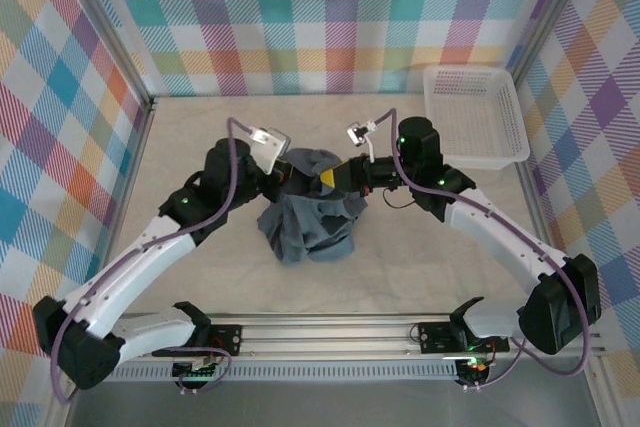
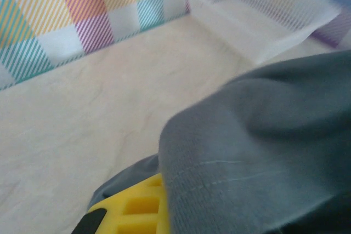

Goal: Fold the inside-out t-shirt

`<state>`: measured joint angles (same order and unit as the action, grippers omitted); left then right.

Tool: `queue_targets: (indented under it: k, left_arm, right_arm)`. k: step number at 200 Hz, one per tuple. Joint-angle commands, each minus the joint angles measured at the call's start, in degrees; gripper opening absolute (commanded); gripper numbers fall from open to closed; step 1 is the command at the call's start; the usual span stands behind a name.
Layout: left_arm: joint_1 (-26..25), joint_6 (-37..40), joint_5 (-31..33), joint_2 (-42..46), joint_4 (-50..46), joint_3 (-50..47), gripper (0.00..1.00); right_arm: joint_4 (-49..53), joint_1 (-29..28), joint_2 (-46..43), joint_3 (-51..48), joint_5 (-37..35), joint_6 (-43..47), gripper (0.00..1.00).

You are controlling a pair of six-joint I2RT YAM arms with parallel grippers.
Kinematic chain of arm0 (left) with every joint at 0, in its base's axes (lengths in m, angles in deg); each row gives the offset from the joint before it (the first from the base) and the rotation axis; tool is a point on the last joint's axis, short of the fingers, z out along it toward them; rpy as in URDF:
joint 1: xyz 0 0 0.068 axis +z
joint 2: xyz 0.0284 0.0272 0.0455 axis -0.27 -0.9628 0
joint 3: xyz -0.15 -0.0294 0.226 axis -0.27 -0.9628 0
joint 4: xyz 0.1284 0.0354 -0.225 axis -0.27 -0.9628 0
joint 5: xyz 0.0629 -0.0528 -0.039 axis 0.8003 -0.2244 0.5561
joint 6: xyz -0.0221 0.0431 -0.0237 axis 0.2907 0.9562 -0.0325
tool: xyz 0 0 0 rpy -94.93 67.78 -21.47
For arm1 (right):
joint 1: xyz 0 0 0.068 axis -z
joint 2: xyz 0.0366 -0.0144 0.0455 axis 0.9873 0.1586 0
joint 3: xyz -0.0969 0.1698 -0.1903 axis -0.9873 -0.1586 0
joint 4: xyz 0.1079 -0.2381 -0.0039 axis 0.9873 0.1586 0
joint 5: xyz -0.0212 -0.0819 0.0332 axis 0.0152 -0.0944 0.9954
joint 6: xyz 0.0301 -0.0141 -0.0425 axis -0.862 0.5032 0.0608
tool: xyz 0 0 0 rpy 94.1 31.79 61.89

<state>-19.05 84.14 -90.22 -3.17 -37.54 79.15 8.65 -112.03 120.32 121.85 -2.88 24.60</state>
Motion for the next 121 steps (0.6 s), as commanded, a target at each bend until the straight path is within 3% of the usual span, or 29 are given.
queue_targets:
  k: [1, 18, 32, 48, 62, 86, 121]
  left_arm:
    - [2.02, -5.56, -6.50, 3.06, 1.46, 3.83, 0.00]
    - [2.46, -6.02, -8.75, 3.16, -0.37, 3.66, 0.00]
    - [2.46, -6.78, -9.56, 2.39, -0.70, 3.46, 0.00]
    - [2.47, -7.84, -11.35, 0.87, -1.05, 3.55, 0.00]
    - [2.46, -9.14, -13.54, -0.85, -0.96, 3.86, 0.00]
    - [2.38, -10.69, -14.75, -3.10, -0.44, 4.89, 0.00]
    - [2.38, -12.65, -13.88, -5.94, -2.58, 7.96, 0.00]
  right_arm:
    - [0.67, 4.83, -0.36, -4.05, -3.48, -3.29, 0.10]
    - [4.27, 6.19, -0.21, -5.55, -5.37, -0.12, 0.15]
    - [5.65, 6.12, -1.56, -5.77, -6.02, 0.74, 0.35]
    - [5.50, 5.19, -5.19, -7.14, -10.26, 2.30, 0.46]
    - [5.43, 1.36, -10.37, -9.27, -20.35, 9.06, 0.55]
    - [-1.55, -10.63, -16.23, -13.70, -42.02, 27.66, 0.67]
    - [-8.53, -21.69, -7.75, -9.38, -60.70, 51.64, 0.72]
